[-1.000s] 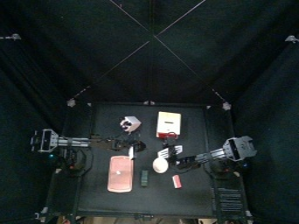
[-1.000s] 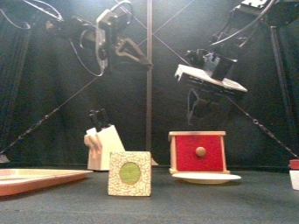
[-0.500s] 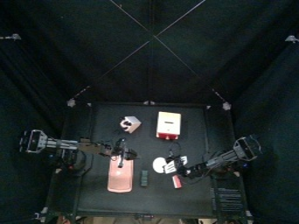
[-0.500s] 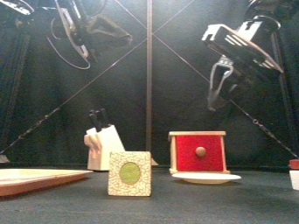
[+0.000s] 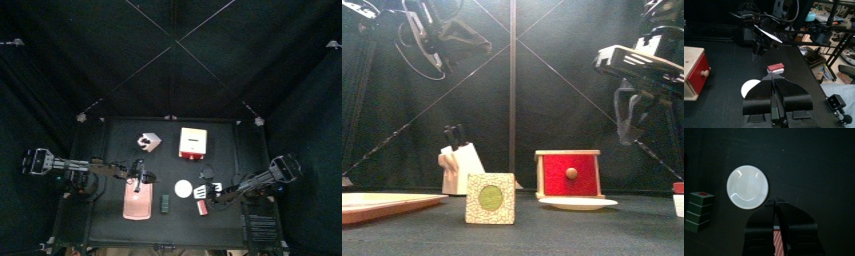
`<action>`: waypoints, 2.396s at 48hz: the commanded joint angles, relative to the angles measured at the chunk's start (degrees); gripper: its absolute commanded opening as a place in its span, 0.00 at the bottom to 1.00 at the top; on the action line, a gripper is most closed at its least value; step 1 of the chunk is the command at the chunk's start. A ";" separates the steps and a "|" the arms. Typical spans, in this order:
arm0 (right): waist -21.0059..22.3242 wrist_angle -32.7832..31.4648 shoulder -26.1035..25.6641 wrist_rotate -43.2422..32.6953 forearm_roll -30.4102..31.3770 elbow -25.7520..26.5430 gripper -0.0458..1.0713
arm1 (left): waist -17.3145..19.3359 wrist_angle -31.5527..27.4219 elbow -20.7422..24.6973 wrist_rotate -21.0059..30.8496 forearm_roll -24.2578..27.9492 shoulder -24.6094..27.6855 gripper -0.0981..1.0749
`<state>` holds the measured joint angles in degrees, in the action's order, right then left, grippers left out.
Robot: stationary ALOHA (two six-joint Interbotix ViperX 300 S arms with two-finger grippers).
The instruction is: Grab salmon sushi
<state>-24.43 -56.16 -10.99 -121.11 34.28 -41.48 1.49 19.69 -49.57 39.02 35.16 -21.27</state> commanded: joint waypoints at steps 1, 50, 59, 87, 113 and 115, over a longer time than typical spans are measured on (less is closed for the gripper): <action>-0.44 -1.41 -1.58 0.09 -0.70 0.70 0.31 | 0.09 0.44 0.79 -0.09 -0.18 0.44 0.42; -7.47 -0.79 2.20 0.09 -4.39 1.58 0.78 | 0.44 0.26 0.53 -0.09 -0.44 1.58 0.42; -8.44 4.92 4.31 0.00 -6.24 1.76 0.78 | 0.97 0.35 0.26 0.00 -0.44 1.58 0.42; -8.44 11.69 8.00 0.00 -7.82 -0.35 0.78 | 1.05 0.26 0.09 0.00 -0.44 1.58 0.42; -8.00 13.62 9.49 0.00 -7.91 -0.97 0.78 | 1.05 0.18 0.00 0.00 -0.44 1.58 0.42; -8.00 13.71 9.58 0.00 -7.91 -0.97 0.77 | 1.05 0.18 0.00 0.00 -0.44 1.58 0.42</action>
<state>-32.52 -42.80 -0.79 -121.11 26.37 -42.80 2.37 19.69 -50.27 39.02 34.80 -19.60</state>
